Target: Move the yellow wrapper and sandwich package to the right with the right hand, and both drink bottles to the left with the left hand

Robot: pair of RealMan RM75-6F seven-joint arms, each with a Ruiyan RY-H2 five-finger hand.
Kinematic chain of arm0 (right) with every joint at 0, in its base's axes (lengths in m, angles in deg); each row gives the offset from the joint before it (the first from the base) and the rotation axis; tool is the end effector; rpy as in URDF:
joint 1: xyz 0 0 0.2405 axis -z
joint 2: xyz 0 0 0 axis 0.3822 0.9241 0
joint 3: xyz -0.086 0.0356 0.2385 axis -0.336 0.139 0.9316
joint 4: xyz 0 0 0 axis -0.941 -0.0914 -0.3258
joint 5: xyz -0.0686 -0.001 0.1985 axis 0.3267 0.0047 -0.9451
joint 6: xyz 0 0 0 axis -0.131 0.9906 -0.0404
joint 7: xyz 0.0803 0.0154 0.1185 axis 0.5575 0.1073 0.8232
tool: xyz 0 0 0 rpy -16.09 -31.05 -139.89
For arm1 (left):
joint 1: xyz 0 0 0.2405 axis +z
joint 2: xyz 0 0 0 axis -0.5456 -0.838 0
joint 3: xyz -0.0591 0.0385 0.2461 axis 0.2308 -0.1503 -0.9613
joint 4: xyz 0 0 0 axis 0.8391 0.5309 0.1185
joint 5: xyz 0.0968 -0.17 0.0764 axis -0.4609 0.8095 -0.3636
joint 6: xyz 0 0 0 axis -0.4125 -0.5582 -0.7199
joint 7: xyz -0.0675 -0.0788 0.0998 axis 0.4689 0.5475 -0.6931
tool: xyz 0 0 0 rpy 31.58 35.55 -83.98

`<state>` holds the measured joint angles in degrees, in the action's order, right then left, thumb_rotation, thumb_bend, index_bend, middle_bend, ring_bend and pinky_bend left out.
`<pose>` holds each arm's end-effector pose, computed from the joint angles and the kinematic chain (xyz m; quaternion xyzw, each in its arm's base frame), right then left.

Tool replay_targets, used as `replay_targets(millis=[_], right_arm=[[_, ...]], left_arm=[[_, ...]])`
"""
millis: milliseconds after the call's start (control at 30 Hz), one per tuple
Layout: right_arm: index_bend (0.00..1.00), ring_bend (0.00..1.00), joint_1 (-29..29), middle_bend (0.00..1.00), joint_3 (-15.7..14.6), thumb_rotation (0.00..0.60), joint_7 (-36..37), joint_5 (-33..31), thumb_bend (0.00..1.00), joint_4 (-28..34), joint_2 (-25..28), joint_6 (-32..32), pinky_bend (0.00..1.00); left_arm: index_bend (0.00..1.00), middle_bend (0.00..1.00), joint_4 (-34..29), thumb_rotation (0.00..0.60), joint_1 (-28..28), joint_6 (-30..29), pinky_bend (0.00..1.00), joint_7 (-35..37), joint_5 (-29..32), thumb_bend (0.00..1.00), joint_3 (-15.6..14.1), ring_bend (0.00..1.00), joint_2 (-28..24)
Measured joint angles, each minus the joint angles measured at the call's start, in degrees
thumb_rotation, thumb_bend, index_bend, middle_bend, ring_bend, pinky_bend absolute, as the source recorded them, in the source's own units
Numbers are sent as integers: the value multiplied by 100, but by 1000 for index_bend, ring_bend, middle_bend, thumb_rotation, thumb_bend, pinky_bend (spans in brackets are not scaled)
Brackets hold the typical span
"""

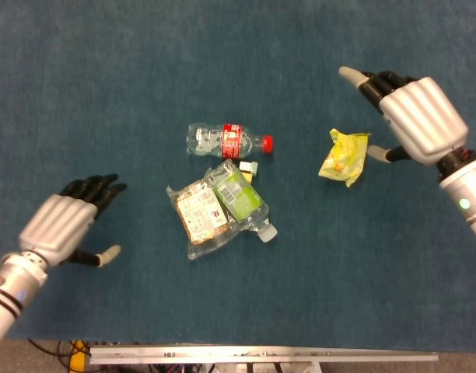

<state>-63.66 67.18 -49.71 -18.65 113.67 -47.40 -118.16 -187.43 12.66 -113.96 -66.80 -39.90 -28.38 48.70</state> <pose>-0.1429 -0.3084 0.0756 0.7561 -0.3151 0.3828 0.4271 -0.2498 0.1982 0.0555 -0.7712 -0.4607 -0.2505 0.3608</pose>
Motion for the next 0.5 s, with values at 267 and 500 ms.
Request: replay_targets(millis=[267, 500], right_arm=[[56, 287, 193, 263, -43, 600, 369, 274, 52, -195, 74, 129, 536], [55, 287, 368, 264, -67, 600, 571, 536, 52, -264, 135, 94, 536]], left_arm=[[0, 0, 227, 600, -183, 119, 92, 314, -9, 266, -3, 0, 378], [0, 0, 45, 600, -388, 460, 92, 268, 553, 177, 31, 0, 395]])
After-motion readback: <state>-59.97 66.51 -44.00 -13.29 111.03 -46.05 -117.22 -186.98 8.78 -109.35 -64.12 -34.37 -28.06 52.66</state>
